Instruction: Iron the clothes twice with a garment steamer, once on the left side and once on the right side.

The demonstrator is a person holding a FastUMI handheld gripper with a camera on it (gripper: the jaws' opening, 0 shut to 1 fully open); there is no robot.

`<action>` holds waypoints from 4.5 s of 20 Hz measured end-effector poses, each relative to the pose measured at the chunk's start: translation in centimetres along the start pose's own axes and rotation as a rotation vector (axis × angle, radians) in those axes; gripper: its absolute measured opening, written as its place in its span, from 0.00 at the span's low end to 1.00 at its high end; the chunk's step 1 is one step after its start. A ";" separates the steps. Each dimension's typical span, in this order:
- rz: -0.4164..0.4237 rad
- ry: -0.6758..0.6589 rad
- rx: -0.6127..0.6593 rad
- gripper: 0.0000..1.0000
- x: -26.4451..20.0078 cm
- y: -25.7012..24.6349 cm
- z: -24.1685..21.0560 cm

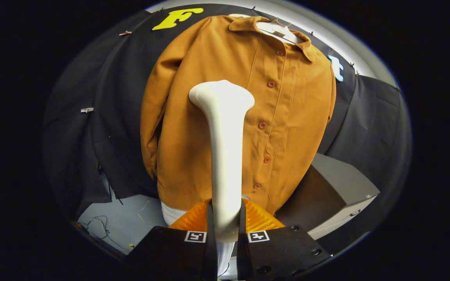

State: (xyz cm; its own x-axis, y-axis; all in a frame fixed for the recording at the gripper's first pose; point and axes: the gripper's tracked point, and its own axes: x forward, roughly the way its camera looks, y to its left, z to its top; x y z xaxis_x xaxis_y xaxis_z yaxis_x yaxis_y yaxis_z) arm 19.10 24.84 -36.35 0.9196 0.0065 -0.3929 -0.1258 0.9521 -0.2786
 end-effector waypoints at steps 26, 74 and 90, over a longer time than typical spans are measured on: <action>0.120 0.150 0.042 0.23 -2.5 -2.5 -7.9; -0.015 -0.336 0.261 0.23 -16.0 -26.9 14.9; -0.023 -0.334 0.265 0.23 -15.8 -27.4 14.6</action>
State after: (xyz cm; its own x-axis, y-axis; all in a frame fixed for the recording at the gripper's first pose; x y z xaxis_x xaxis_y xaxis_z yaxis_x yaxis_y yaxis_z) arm 13.47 3.11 -9.74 0.9966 0.0416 -0.0714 -0.0439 0.9985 -0.0315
